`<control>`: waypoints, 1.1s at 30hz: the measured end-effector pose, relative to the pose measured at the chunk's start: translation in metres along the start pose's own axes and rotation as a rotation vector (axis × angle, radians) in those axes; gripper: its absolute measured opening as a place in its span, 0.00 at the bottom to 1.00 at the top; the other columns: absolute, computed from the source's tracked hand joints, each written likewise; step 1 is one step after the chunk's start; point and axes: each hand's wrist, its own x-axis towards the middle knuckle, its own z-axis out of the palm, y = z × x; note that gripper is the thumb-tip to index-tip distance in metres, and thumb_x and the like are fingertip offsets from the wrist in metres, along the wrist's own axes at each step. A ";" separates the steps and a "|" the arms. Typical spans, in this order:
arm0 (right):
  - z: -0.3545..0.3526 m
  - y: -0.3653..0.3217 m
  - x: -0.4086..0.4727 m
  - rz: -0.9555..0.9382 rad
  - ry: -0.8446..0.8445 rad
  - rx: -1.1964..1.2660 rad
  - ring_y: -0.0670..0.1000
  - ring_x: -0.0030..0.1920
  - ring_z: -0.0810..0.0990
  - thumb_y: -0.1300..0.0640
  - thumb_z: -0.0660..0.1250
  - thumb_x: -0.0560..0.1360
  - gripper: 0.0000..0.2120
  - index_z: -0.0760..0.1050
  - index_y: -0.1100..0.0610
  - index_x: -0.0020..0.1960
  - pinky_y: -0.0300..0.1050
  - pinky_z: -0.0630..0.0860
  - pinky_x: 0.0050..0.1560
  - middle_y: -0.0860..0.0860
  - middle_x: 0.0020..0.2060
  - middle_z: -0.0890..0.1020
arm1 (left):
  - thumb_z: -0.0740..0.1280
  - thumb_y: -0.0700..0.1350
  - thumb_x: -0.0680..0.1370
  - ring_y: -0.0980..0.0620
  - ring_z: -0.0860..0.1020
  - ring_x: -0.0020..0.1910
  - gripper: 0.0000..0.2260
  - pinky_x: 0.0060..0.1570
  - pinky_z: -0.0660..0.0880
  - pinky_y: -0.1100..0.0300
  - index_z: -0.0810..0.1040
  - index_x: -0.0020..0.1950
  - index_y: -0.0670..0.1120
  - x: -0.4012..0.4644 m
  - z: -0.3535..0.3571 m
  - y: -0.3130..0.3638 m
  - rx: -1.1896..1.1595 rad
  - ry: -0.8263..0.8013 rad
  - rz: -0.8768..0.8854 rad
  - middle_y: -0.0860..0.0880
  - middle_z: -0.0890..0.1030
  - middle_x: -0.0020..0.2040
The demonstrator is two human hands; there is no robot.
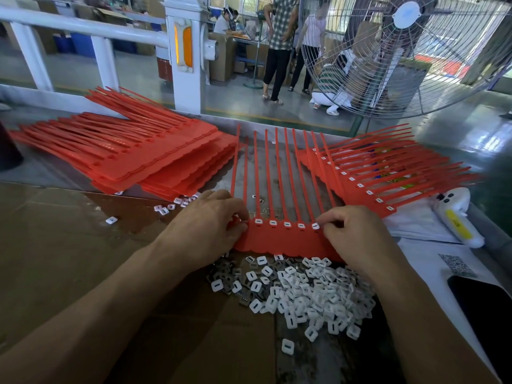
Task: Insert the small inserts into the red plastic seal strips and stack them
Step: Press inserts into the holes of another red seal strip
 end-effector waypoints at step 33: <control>0.014 -0.033 -0.020 -0.431 -0.438 0.170 0.41 0.47 0.80 0.48 0.77 0.75 0.05 0.85 0.43 0.50 0.35 0.72 0.46 0.39 0.46 0.81 | 0.67 0.53 0.80 0.55 0.71 0.61 0.09 0.64 0.71 0.55 0.80 0.59 0.57 0.001 0.004 -0.005 -0.009 0.015 0.019 0.57 0.76 0.58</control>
